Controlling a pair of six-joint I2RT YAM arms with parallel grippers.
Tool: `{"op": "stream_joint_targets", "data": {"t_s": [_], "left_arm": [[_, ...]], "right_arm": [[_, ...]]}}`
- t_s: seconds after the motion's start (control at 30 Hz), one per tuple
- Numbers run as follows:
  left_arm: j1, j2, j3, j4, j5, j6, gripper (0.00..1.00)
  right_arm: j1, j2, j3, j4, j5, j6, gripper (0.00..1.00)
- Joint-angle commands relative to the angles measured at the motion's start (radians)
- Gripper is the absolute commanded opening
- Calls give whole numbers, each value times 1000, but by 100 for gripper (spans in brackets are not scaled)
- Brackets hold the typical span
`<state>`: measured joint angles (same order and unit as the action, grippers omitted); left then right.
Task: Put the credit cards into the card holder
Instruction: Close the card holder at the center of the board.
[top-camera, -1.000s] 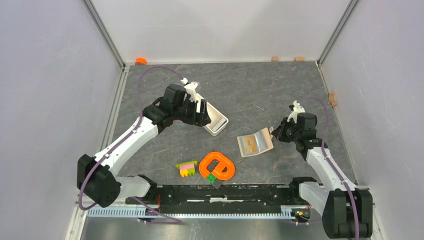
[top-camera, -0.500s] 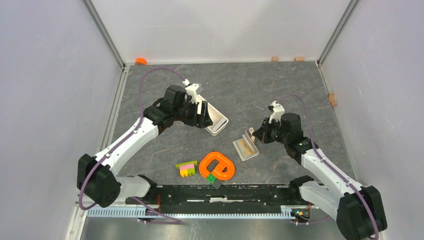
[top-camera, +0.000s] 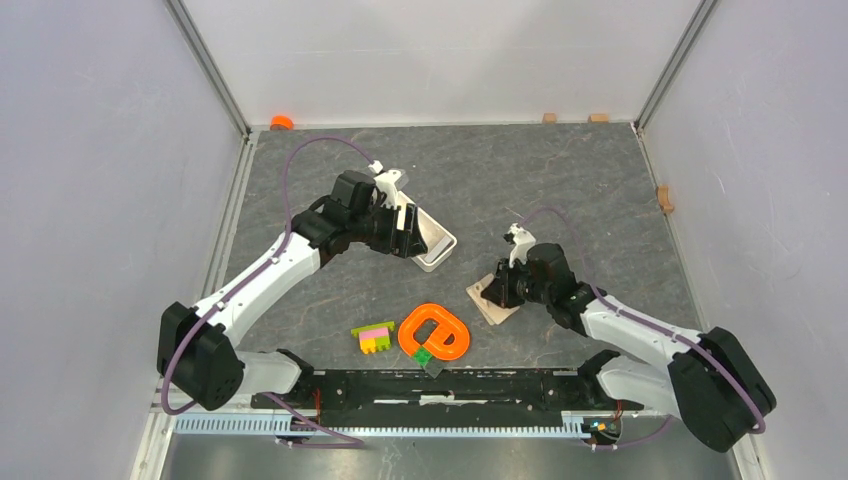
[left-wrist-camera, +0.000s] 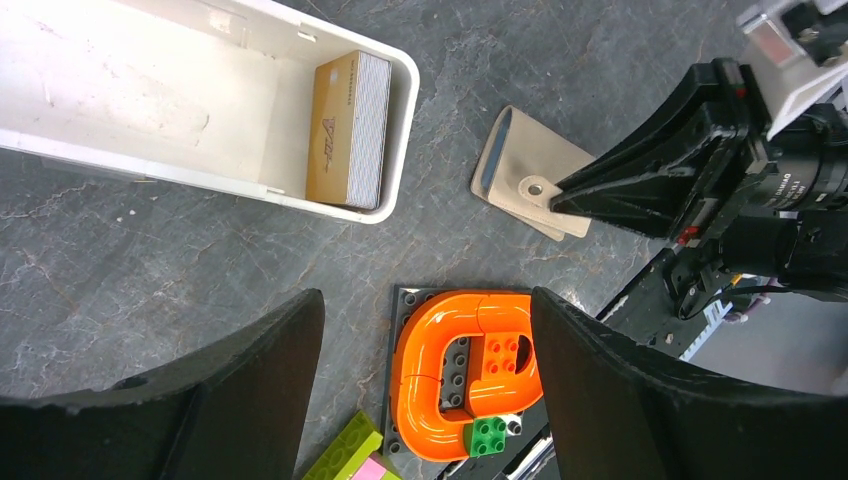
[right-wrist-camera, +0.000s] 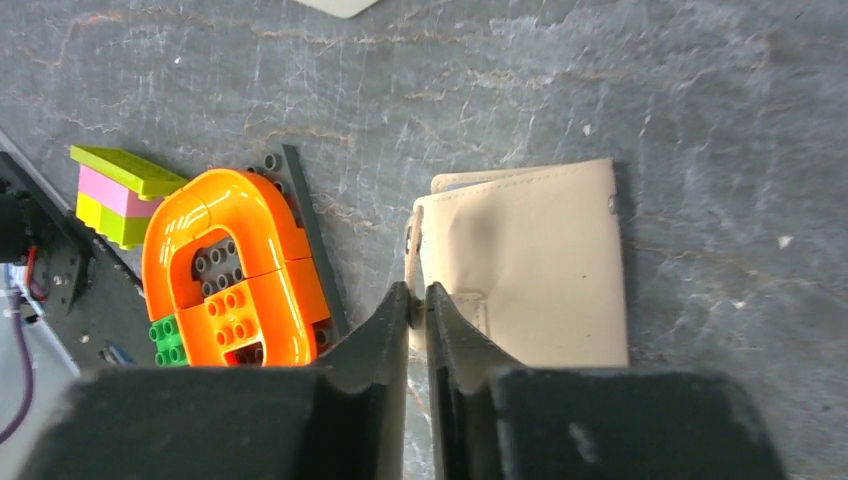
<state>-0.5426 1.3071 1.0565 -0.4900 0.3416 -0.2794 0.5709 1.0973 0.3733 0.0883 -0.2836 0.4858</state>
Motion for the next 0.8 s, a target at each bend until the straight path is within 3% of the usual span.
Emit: {"op": "stream_joint_targets", "data": {"t_s": [0.0, 0.07, 0.13, 0.27, 0.53, 0.77], "left_arm": [[6, -1, 0, 39, 10, 6, 81], [6, 1, -1, 39, 7, 8, 81], [5, 2, -2, 39, 4, 9, 81], [5, 3, -1, 36, -4, 13, 81], [-28, -2, -5, 68, 8, -32, 78], [-264, 86, -52, 294, -51, -264, 78]], "right_arm": [[15, 30, 12, 69, -41, 3, 25], [14, 26, 63, 41, -82, -51, 41], [12, 12, 133, -37, -70, -109, 50], [-35, -10, 256, -206, -44, -212, 61], [-310, 13, 193, -272, -133, -253, 59], [-344, 68, 81, -176, -289, -205, 53]]}}
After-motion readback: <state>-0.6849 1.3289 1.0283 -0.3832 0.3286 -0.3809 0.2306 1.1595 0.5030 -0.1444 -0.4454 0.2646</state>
